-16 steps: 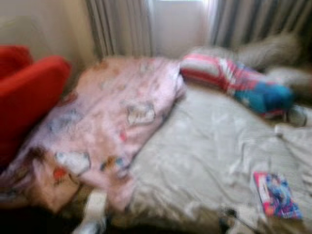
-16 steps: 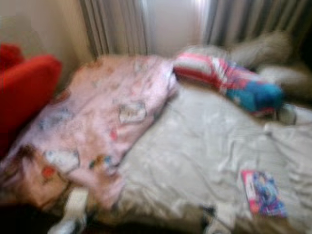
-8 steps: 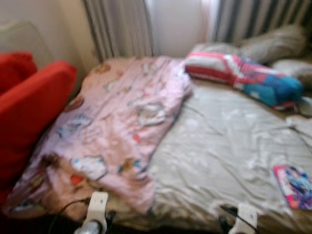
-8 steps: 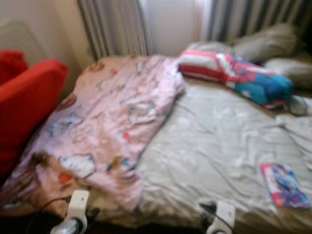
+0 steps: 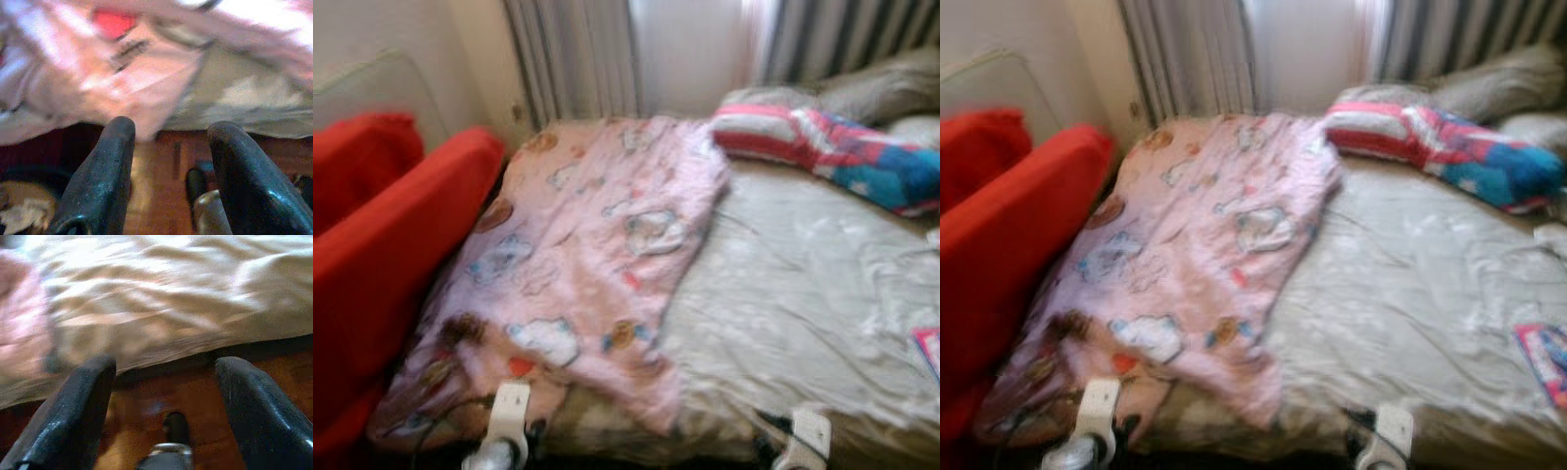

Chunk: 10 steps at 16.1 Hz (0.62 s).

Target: Clean up the room

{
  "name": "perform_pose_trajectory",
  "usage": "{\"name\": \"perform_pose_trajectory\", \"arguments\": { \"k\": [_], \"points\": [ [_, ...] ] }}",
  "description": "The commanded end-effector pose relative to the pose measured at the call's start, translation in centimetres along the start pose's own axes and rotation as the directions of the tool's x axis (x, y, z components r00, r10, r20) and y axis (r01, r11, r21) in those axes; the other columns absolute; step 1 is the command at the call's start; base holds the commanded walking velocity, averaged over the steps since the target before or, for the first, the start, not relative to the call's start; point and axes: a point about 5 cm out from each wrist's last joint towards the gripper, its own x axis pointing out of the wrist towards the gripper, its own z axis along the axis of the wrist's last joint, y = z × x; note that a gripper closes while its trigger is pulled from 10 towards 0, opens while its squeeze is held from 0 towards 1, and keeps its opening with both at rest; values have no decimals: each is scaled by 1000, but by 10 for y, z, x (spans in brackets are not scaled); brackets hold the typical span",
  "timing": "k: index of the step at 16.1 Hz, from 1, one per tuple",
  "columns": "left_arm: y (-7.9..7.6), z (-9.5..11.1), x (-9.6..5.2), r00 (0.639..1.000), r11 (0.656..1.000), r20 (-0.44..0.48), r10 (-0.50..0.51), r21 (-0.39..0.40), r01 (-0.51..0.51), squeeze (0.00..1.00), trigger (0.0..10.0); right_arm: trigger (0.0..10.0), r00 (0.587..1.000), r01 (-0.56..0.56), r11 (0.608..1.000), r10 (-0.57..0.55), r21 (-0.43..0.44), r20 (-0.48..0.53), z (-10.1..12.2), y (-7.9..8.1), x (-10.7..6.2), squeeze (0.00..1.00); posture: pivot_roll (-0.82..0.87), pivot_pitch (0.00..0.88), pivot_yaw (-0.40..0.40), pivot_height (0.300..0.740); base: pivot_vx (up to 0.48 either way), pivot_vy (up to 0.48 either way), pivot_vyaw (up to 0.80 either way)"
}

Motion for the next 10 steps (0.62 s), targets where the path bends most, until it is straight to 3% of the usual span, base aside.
{"name": "perform_pose_trajectory", "arguments": {
  "k": [1, 6, 10],
  "points": [
    [4, -2, -1, 1000, 1000, -10, 6, 21, -5, 0, 10000, 10000, 1000, -1, 1000, 1, 5, 7, 0, 1, 0, 0, -1, 20, 55, 740, 0, 480, 0],
    [4, -1, -1, 1000, 1000, -9, 9, 15, -9, 0, 10000, 10000, 1000, 0, 1000, 0, 3, 12, 2, 1, 0, 0, -1, 37, 50, 740, 0, 437, 0],
    [0, 2, 1, 1000, 1000, 10, -1, 14, 1, 0, 10000, 10000, 1000, 4, 1000, -4, 1, 25, 5, 0, 1, 0, -3, 41, 47, 740, 0, 0, 0]
  ]
}}
